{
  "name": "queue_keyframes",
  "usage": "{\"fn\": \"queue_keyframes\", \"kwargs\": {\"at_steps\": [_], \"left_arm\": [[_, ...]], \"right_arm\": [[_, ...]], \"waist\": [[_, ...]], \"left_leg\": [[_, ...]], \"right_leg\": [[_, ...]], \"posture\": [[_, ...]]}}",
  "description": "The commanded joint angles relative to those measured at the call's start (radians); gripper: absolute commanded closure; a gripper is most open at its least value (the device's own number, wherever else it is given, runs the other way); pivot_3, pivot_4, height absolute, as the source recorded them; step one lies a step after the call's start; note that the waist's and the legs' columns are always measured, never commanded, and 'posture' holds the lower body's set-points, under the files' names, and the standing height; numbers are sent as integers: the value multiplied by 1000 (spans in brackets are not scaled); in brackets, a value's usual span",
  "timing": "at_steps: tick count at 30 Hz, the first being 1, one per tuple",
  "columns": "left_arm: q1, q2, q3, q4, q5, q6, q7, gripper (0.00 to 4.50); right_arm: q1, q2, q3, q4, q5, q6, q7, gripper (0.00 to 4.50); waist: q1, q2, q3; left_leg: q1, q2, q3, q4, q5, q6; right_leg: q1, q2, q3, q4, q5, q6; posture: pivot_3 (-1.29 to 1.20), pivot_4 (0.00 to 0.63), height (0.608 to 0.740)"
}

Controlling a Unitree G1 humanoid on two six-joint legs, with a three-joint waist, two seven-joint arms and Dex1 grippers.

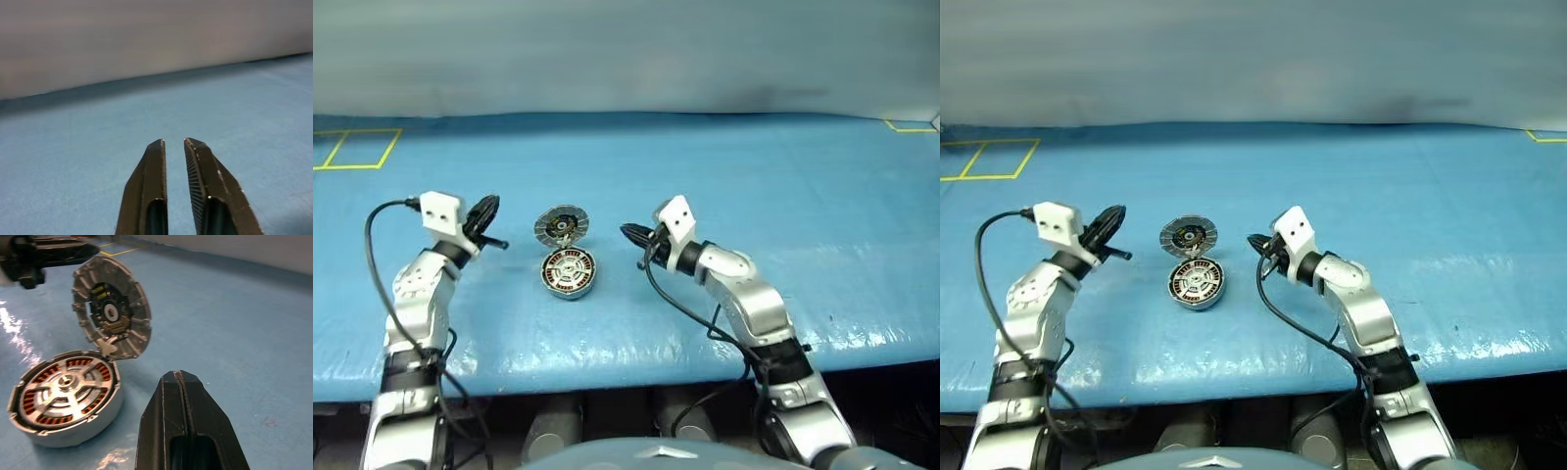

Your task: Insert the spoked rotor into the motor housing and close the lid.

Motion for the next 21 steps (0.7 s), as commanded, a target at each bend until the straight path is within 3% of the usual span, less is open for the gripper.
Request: {"fn": "queue_keyframes", "kwargs": {"at_steps": [1,6,10,21], "left_arm": [[-129,-6,-13,143,24,-60,-22,4442],[-274,-32,-83,269,-28,-21,-281,4442],[-344,-43,-135,285,-98,122,-507,4442],[-321,-11,-194,242,-85,248,-662,4442]], "right_arm": [[31,-21,21,-105,23,14,17,4500],[47,-42,25,-134,-7,39,-34,4500],[51,-55,15,-168,-13,38,-57,4500],[60,-69,-7,-202,-14,40,-108,4500]], "waist": [[0,0,0],[2,-1,0],[-1,-1,0],[-8,-1,0]], "left_leg": [[0,0,0,0,0,0],[-2,-2,0,4,0,1],[-3,-2,0,5,-1,1],[-3,-2,0,6,-1,1]], "right_leg": [[0,0,0,0,0,0],[1,-1,0,-1,1,2],[1,-1,0,0,1,2],[1,-1,0,0,1,2]], "posture": [[0,150,740],[0,150,740],[0,150,740],[0,150,740]]}}
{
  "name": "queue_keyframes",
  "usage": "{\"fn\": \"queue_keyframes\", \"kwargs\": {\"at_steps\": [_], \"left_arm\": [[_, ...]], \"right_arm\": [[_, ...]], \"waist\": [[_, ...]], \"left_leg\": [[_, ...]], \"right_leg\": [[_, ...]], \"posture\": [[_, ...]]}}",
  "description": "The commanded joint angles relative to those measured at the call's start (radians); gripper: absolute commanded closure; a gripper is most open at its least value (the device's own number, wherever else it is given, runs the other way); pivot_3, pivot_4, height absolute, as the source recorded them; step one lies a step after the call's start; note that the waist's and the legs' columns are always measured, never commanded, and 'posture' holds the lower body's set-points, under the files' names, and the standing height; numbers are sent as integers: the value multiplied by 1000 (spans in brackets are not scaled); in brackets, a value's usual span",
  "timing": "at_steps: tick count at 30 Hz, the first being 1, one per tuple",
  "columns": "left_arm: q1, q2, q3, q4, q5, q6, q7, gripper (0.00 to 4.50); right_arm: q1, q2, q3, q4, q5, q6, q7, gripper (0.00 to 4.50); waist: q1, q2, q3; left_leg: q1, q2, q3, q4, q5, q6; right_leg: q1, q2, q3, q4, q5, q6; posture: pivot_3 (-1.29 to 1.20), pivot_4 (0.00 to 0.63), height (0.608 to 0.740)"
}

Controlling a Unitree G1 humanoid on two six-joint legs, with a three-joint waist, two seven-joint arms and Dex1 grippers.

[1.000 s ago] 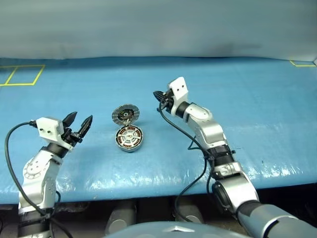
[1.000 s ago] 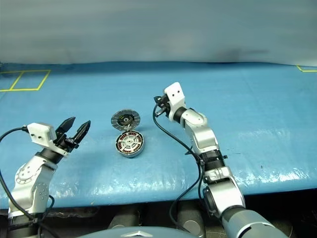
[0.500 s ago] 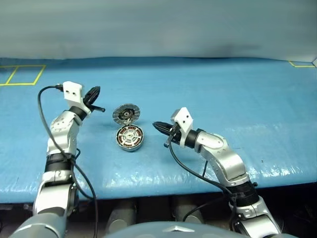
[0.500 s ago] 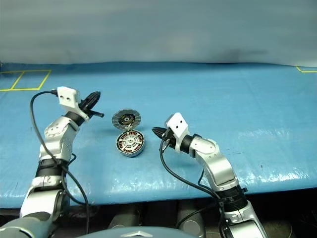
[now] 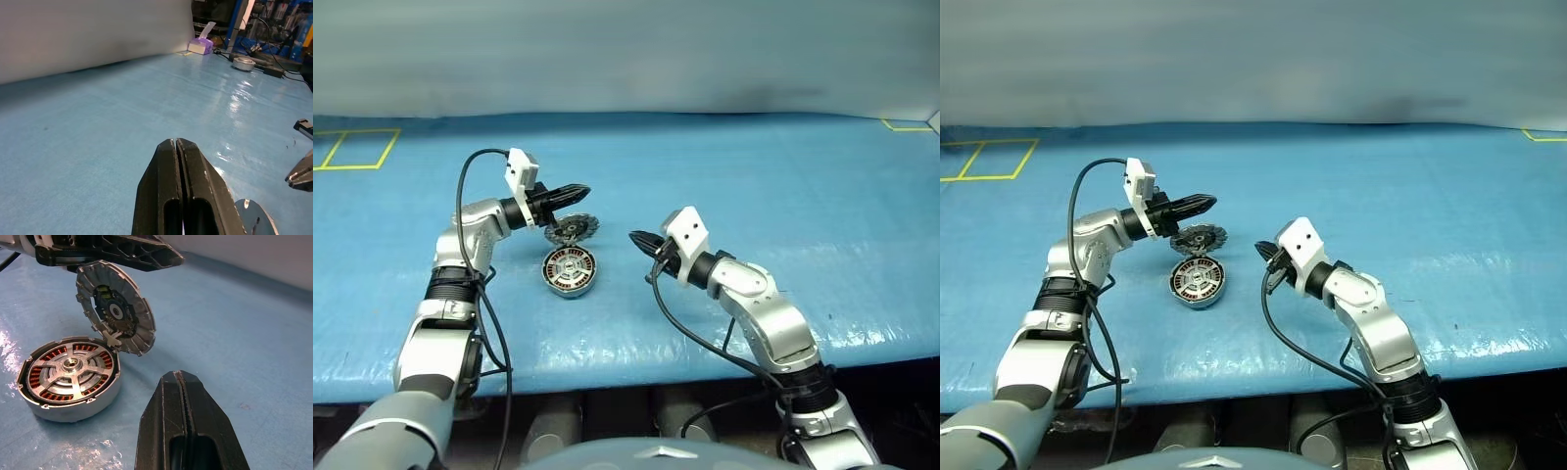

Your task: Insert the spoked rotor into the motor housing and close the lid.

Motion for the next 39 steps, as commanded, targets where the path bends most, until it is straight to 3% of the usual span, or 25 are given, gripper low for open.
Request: {"fn": "queue_keyframes", "kwargs": {"at_steps": [1,8,15,21,28,31,39], "left_arm": [[45,18,-18,-68,-9,53,-39,4442],[233,69,-108,-276,-8,167,-112,4442],[350,82,-142,-392,7,191,-83,4442],[445,93,-117,-452,11,171,-22,4442],[563,104,-1,-570,-33,109,54,4442],[605,117,53,-617,-45,80,93,4500],[732,122,170,-719,-80,48,177,4500]], "right_arm": [[-5,1,-13,-39,8,-3,-9,4500],[-18,4,-9,-17,2,-5,-18,4500],[-31,20,-10,-3,7,-7,-28,4500],[-16,78,-23,46,61,-33,-10,4500],[-9,130,7,101,96,-88,39,4500],[-17,136,27,120,97,-105,64,3885],[-65,176,121,254,30,-167,83,1266]], "waist": [[0,0,0],[0,0,0],[8,0,0],[7,1,0],[6,1,0],[8,1,0],[10,2,0]], "left_leg": [[0,0,0,0,0,0],[0,0,0,0,0,0],[1,0,0,0,0,0],[2,1,0,0,0,0],[3,1,0,0,0,0],[3,2,0,0,0,0],[2,2,1,-1,0,0]], "right_leg": [[0,0,0,0,0,0],[0,0,0,0,0,0],[0,0,0,0,-1,-3],[0,0,1,1,-2,-3],[1,0,1,1,-4,-8],[1,0,1,1,-4,-8],[0,0,1,0,-4,-8]], "posture": [[0,150,740],[0,150,740],[0,150,740],[0,150,740],[0,150,740],[0,150,740],[0,150,740]]}}
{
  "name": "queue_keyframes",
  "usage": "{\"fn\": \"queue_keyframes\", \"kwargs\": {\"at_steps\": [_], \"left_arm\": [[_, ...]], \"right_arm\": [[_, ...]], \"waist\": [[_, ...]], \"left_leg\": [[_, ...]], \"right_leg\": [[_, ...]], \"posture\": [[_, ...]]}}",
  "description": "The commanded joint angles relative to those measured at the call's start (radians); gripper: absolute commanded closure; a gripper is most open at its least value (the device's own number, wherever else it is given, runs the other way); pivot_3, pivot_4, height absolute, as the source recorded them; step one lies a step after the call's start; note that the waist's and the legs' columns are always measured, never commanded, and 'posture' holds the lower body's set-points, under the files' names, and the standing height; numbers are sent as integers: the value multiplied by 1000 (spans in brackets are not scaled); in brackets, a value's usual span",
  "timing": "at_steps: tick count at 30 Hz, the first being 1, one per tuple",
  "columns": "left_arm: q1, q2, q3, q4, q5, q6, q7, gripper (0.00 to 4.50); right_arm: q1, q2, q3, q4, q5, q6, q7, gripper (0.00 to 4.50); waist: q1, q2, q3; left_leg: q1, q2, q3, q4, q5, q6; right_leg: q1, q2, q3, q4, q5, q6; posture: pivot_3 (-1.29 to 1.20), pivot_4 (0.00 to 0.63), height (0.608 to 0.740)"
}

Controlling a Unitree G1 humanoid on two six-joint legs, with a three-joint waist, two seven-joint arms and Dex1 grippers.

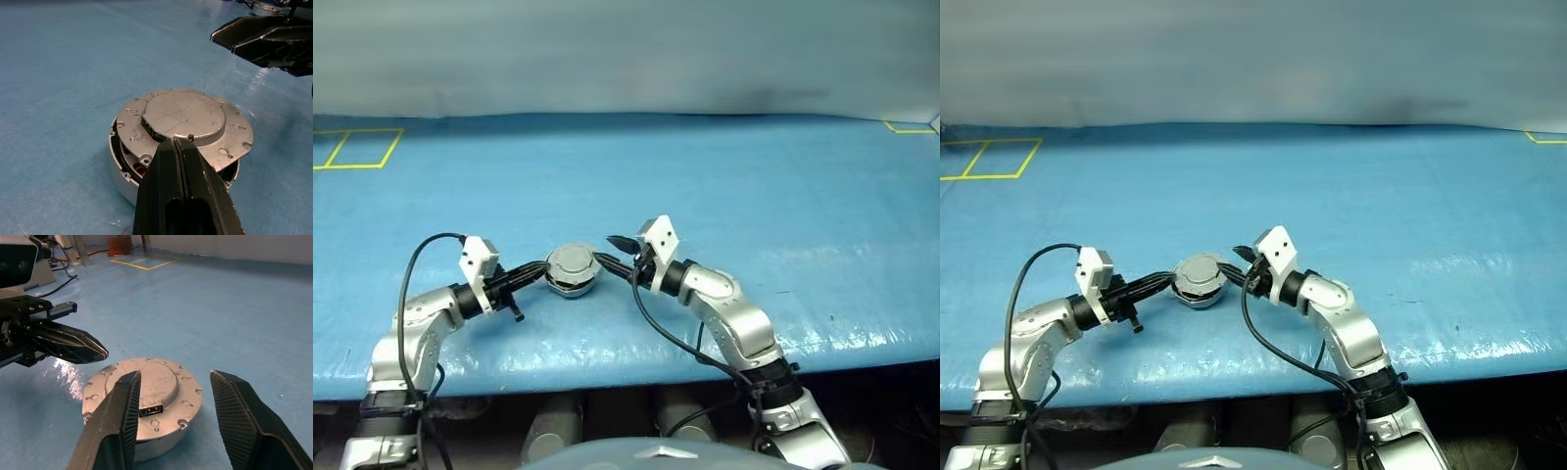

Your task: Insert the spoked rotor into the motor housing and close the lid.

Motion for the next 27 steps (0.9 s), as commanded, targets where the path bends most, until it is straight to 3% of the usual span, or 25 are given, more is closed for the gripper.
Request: {"fn": "queue_keyframes", "kwargs": {"at_steps": [1,4,17,23,27], "left_arm": [[26,10,35,-54,-18,-26,27,4500],[51,3,45,-66,-25,-37,49,4500],[152,-52,49,-82,-33,-88,127,4500],[159,-66,44,-76,-32,-99,145,4500],[161,-68,42,-70,-31,-104,151,4500]], "right_arm": [[-33,16,29,34,-30,-42,7,934],[-51,30,45,73,-45,-52,6,17],[-77,56,81,158,-102,-67,13,17],[-88,60,101,145,-120,-77,29,1444],[-97,65,108,110,-117,-49,39,1445]], "waist": [[1,0,0],[7,0,0],[11,0,0],[11,0,0],[9,0,0]], "left_leg": [[0,0,0,0,0,0],[0,0,0,0,0,0],[0,0,0,0,0,0],[0,0,0,0,0,0],[0,0,0,0,0,0]], "right_leg": [[0,0,0,0,0,0],[0,0,0,0,0,0],[0,0,0,0,0,-1],[0,0,0,0,0,-1],[0,0,0,0,0,-1]], "posture": [[0,150,740],[0,150,740],[0,150,740],[0,150,740],[0,150,740]]}}
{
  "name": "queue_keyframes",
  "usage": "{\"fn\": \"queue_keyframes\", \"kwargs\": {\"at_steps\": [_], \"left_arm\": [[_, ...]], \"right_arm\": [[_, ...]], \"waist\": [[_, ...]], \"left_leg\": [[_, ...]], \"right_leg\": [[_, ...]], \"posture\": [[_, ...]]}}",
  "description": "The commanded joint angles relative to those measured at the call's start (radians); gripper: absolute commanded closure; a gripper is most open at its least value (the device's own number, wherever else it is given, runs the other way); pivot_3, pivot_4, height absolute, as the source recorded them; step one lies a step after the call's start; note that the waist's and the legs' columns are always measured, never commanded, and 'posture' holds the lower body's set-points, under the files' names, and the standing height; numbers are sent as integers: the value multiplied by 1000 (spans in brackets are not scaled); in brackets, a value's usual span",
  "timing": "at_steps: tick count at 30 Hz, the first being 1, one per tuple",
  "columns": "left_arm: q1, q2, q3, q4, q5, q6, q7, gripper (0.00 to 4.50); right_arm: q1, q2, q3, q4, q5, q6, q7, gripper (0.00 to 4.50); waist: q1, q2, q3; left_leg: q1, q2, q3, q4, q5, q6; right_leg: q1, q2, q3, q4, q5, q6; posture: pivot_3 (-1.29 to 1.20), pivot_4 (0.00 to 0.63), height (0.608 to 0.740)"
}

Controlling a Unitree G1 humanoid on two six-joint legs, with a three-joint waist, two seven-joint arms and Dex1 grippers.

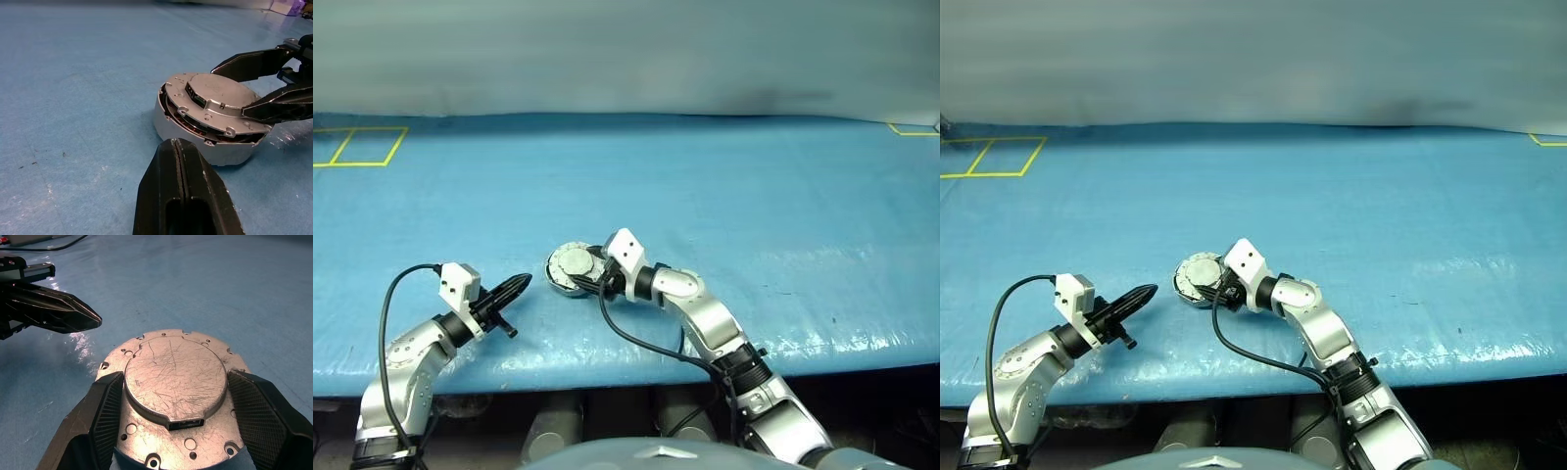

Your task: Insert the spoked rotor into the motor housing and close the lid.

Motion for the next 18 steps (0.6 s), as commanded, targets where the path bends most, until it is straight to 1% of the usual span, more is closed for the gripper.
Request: {"fn": "queue_keyframes", "kwargs": {"at_steps": [1,3,11,18], "left_arm": [[2,-3,10,-17,-14,-22,4,4500],[4,-4,9,-16,-13,-23,6,4500],[11,-8,5,-17,-8,-22,10,4500],[20,-12,5,-20,-7,-26,16,4500]], "right_arm": [[-25,22,10,-66,16,17,16,1445],[-31,34,9,-89,29,40,14,1445],[-40,51,34,-116,-17,113,-41,1445],[-41,26,54,-98,-43,80,-20,1445]], "waist": [[-1,0,0],[-1,0,0],[1,0,0],[1,0,0]], "left_leg": [[0,0,0,0,0,0],[0,0,0,-1,0,0],[0,0,0,-3,0,0],[0,0,0,-3,0,0]], "right_leg": [[0,0,0,0,0,0],[-1,0,0,0,0,0],[-1,0,0,-1,0,-1],[-2,0,0,-1,0,-1]], "posture": [[0,150,740],[0,150,740],[0,150,740],[0,150,740]]}}
